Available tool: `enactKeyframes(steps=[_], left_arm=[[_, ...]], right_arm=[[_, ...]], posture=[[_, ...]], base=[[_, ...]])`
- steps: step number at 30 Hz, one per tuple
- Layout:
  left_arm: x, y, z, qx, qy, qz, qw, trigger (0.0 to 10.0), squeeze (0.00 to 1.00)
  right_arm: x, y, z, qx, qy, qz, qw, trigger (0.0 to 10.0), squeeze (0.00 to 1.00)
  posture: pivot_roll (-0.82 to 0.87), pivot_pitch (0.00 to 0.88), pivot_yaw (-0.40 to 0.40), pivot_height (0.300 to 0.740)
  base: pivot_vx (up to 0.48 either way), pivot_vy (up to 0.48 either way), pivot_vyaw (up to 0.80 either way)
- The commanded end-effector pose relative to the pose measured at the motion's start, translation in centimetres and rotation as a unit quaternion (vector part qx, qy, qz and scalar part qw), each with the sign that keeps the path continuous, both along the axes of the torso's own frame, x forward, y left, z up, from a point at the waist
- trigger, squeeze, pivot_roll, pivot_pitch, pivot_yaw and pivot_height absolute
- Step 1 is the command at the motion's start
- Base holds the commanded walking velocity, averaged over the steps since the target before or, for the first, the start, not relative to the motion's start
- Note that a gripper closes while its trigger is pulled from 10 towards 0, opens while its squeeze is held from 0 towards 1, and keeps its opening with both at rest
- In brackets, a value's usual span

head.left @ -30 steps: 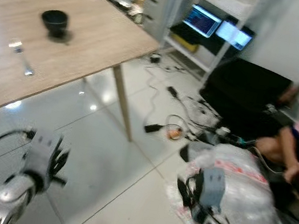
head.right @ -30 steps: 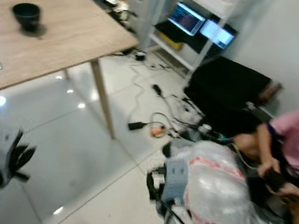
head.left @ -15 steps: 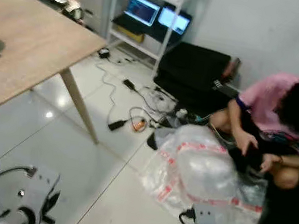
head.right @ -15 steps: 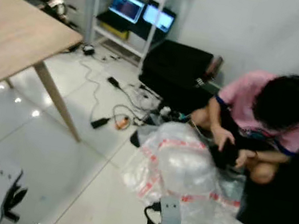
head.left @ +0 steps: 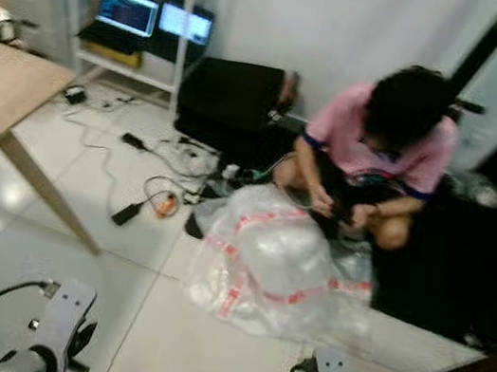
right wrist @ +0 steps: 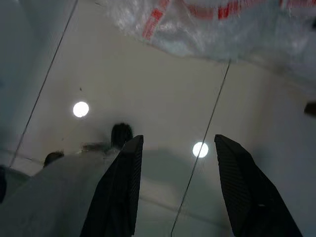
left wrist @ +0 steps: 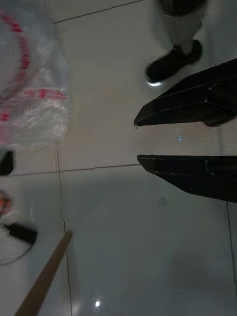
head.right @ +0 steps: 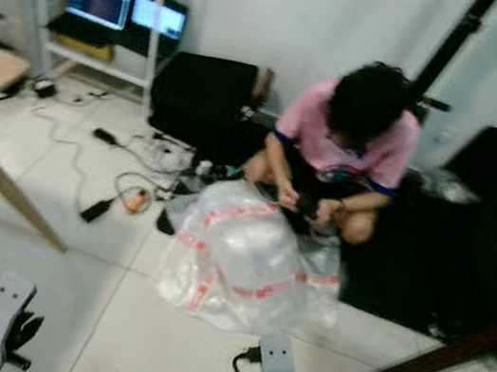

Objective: Setting the table

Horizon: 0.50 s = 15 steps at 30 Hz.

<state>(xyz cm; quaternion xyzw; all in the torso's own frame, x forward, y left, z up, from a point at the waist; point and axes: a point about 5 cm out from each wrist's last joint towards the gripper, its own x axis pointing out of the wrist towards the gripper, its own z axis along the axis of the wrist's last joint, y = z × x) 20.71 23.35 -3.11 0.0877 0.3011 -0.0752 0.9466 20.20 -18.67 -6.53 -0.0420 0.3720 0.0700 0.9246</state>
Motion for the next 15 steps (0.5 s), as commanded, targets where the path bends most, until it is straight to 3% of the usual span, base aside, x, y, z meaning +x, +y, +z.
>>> enactKeyframes(steps=[1, 15], left_arm=[[-0.07, -0.29, -0.26, 0.003, 0.002, -0.012, 1.000, 10.0, 0.00], [0.76, 0.17, -0.13, 0.015, -0.018, 0.004, 1.000, 10.0, 0.00]], right_arm=[[-0.28, -0.23, -0.18, -0.002, 0.001, -0.012, 1.000, 10.0, 0.00], [0.04, -0.73, -0.05, -0.003, -0.006, -0.029, 1.000, 10.0, 0.00]], posture=[[0.02, 0.041, 0.013, 0.740], [0.01, 0.033, 0.022, 0.740]], base=[[0.000, 0.000, -0.78], [0.000, 0.000, -0.78]])
